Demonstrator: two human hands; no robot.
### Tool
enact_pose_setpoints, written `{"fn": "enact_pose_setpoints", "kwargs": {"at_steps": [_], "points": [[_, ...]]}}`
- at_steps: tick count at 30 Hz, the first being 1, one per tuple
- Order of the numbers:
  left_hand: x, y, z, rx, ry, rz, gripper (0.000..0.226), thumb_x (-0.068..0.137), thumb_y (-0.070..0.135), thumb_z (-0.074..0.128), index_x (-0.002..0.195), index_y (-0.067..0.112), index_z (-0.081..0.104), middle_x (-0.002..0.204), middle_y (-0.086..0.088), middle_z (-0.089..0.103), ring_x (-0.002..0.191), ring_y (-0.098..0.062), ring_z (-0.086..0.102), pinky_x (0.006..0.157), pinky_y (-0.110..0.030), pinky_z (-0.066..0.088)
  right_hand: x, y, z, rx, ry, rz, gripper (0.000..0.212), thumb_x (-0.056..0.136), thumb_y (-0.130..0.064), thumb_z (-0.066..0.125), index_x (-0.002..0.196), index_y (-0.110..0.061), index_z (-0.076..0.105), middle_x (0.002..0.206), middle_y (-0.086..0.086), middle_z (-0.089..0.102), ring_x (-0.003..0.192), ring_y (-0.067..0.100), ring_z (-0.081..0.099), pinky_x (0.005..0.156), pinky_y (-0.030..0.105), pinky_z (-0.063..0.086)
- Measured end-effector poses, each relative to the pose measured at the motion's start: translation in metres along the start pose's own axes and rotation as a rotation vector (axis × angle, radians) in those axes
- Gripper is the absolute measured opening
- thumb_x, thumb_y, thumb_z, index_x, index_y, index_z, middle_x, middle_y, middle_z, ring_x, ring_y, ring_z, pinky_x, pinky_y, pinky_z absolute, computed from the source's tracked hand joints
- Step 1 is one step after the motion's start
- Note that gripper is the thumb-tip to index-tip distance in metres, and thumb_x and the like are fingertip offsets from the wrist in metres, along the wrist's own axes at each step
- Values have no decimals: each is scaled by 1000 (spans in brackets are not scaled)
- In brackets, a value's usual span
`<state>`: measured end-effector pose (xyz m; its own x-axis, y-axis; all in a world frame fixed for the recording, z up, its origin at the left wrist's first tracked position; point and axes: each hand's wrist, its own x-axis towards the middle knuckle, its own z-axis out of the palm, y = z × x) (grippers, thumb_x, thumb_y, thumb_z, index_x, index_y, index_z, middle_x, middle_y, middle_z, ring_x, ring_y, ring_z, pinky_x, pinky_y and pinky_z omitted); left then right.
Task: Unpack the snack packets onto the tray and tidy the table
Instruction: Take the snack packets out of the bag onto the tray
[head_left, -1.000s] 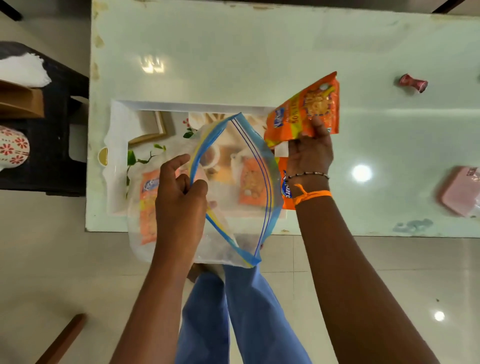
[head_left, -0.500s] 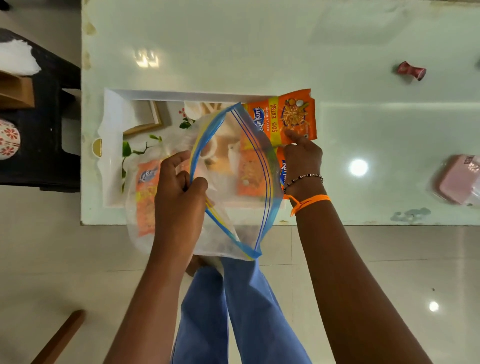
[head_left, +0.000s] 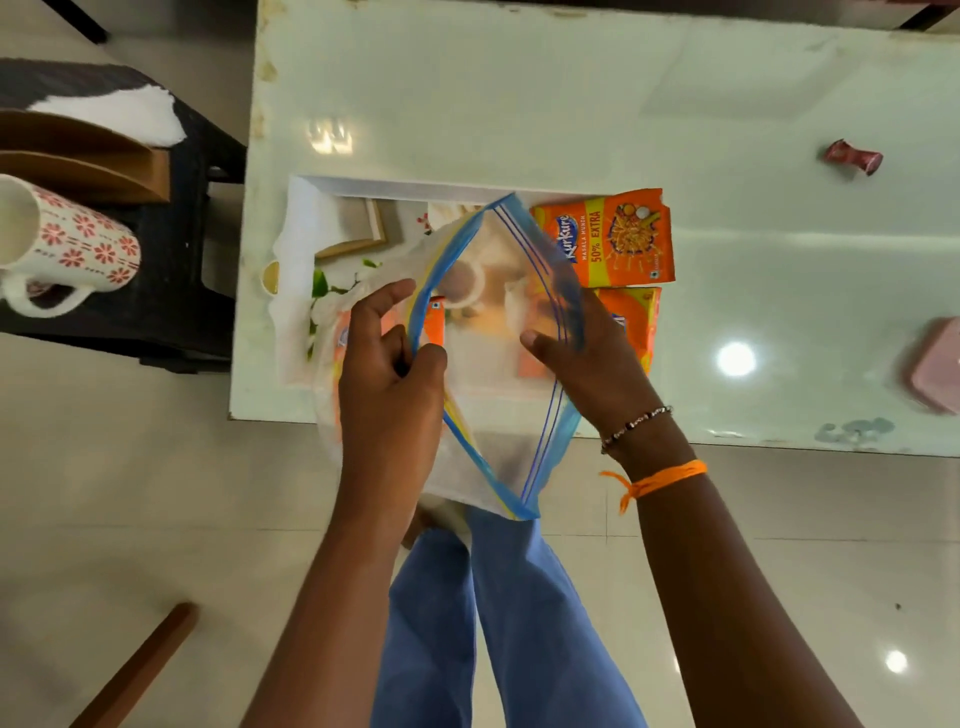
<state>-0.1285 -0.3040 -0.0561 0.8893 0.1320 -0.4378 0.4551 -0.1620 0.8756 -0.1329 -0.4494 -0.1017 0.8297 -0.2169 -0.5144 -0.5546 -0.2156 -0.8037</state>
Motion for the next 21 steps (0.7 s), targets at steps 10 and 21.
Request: {"fn": "enact_pose_setpoints", "kwargs": {"at_steps": [10, 21], "points": [[-17, 19, -121, -113, 264, 216, 40, 74, -6, 44, 109, 12, 55, 85, 13, 66, 70, 7, 63, 58, -7, 45, -31, -50, 93, 131, -195, -41, 54, 83, 16, 27, 121, -14, 51, 124, 8, 59, 87, 22, 65, 70, 35, 52], [-19, -12, -152, 63, 136, 132, 47, 78, -9, 48, 110, 25, 50, 97, -13, 62, 87, -42, 59, 78, -55, 52, -44, -54, 122, -226, 231, -322, 44, 71, 15, 48, 111, -1, 58, 114, 15, 60, 103, 27, 58, 84, 32, 50]]}}
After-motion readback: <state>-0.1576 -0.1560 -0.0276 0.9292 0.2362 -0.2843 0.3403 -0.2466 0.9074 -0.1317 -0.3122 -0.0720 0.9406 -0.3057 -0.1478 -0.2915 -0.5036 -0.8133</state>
